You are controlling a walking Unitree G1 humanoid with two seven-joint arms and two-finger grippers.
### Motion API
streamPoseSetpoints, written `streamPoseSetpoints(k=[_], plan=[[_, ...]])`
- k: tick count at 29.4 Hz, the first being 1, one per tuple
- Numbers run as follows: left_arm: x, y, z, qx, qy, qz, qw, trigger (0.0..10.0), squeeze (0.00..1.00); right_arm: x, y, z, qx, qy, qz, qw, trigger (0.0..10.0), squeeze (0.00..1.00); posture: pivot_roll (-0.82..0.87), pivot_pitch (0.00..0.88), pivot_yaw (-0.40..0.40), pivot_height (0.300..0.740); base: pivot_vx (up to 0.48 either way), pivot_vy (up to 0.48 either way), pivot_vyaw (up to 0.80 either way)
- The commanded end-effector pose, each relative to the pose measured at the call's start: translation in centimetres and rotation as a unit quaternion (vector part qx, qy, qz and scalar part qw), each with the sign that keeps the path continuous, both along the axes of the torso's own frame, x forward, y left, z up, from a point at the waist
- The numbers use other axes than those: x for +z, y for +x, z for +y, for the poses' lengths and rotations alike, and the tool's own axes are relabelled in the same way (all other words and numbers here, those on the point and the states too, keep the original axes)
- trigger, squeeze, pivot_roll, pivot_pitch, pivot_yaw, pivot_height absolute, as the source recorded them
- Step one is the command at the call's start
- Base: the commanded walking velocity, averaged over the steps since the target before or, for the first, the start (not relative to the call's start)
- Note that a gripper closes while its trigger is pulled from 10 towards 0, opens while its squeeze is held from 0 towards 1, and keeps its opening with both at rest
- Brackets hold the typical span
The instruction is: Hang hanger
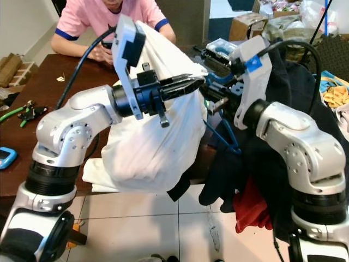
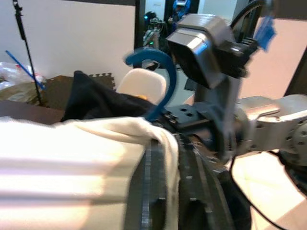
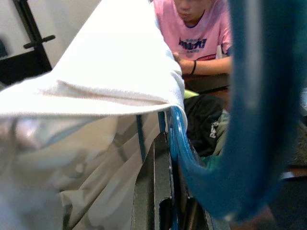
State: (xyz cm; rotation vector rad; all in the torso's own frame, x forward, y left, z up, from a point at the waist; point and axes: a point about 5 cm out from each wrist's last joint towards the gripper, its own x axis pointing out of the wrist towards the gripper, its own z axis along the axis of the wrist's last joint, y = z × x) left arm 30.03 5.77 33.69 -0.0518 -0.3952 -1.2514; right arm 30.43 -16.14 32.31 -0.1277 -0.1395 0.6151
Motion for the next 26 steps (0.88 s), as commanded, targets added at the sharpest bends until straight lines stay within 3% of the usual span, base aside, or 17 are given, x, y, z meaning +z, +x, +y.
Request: streamPoseSetpoints(k=[1, 4, 7, 15, 16, 17, 18, 20, 21, 22, 24, 25, 26], plan=[[0.6, -0.4, 0.0, -0.016, -0.024, 0.006, 1.000, 10.0, 1.00, 1.0, 0.3, -0.5, -0.020, 0.027, -0.024, 0.999, 10.0, 0.00, 0.03, 0.175, 0.092, 0.740, 0.000, 0.000, 0.00], [0.7, -0.4, 0.2, -0.021, -0.030, 0.013, 0.999, 10.0, 1.00, 1.5, 0.4, -0.5, -0.026, 0.042, -0.035, 0.998, 10.0, 0.00, 0.04, 0.169, 0.091, 0.740, 0.000, 0.000, 0.00], [0.5, -0.6, 1.4, -0.029, -0.019, 0.011, 0.999, 10.0, 1.00, 2.3, 0.3, -0.1, -0.018, 0.062, -0.059, 0.996, 10.0, 0.00, 0.04, 0.166, 0.092, 0.740, 0.000, 0.000, 0.00], [0.7, -0.6, 2.2, -0.027, -0.016, 0.005, 1.000, 10.0, 1.00, 2.4, 0.3, -0.2, -0.021, 0.065, -0.064, 0.996, 10.0, 0.00, 0.05, 0.162, 0.091, 0.740, 0.000, 0.000, 0.00], [1.3, -0.7, 3.4, -0.026, -0.023, -0.002, 0.999, 10.0, 1.00, 2.4, 0.3, -0.5, -0.026, 0.066, -0.067, 0.995, 10.0, 0.00, 0.05, 0.160, 0.089, 0.740, 0.000, 0.000, 0.00], [1.3, -0.7, 3.4, -0.026, -0.023, -0.002, 0.999, 10.0, 1.00, 2.4, 0.3, -0.5, -0.026, 0.066, -0.067, 0.995, 10.0, 0.00, 0.05, 0.160, 0.089, 0.740, 0.000, 0.000, 0.00], [3.0, -1.2, 5.5, -0.017, -0.046, -0.026, 0.998, 10.0, 1.00, 2.7, -0.2, -1.4, -0.024, 0.066, -0.078, 0.994, 10.0, 0.00, 0.06, 0.165, 0.079, 0.740, 0.000, 0.000, 0.00], [3.0, -1.2, 5.5, -0.017, -0.046, -0.026, 0.998, 10.0, 1.00, 2.7, -0.2, -1.4, -0.024, 0.066, -0.078, 0.994, 10.0, 0.00, 0.06, 0.165, 0.079, 0.740, 0.000, 0.000, 0.00], [4.8, -1.7, 7.6, 0.003, -0.067, -0.051, 0.996, 10.0, 1.00, 3.0, -0.6, -2.3, -0.022, 0.067, -0.089, 0.994, 10.0, 0.00, 0.06, 0.168, 0.077, 0.740, 0.000, 0.000, 0.00], [4.8, -1.7, 7.6, 0.003, -0.067, -0.051, 0.996, 10.0, 1.00, 3.0, -0.6, -2.3, -0.022, 0.067, -0.089, 0.994, 10.0, 0.00, 0.06, 0.168, 0.077, 0.740, 0.000, 0.000, 0.00], [7.6, -2.4, 12.1, 0.065, -0.112, -0.088, 0.988, 10.0, 1.00, 3.5, -1.8, -4.1, -0.013, 0.062, -0.110, 0.992, 10.0, 0.00, 0.06, 0.174, 0.073, 0.740, 0.000, 0.000, 0.00], [7.6, -2.4, 12.1, 0.065, -0.112, -0.088, 0.988, 10.0, 1.00, 3.5, -1.8, -4.1, -0.013, 0.062, -0.110, 0.992, 10.0, 0.00, 0.06, 0.174, 0.073, 0.740, 0.000, 0.000, 0.00], [8.3, -2.7, 13.4, 0.082, -0.125, -0.095, 0.984, 10.0, 1.00, 3.5, -2.2, -4.7, -0.012, 0.061, -0.114, 0.992, 10.0, 0.00, 0.06, 0.174, 0.072, 0.740, 0.000, 0.000, 0.00]])
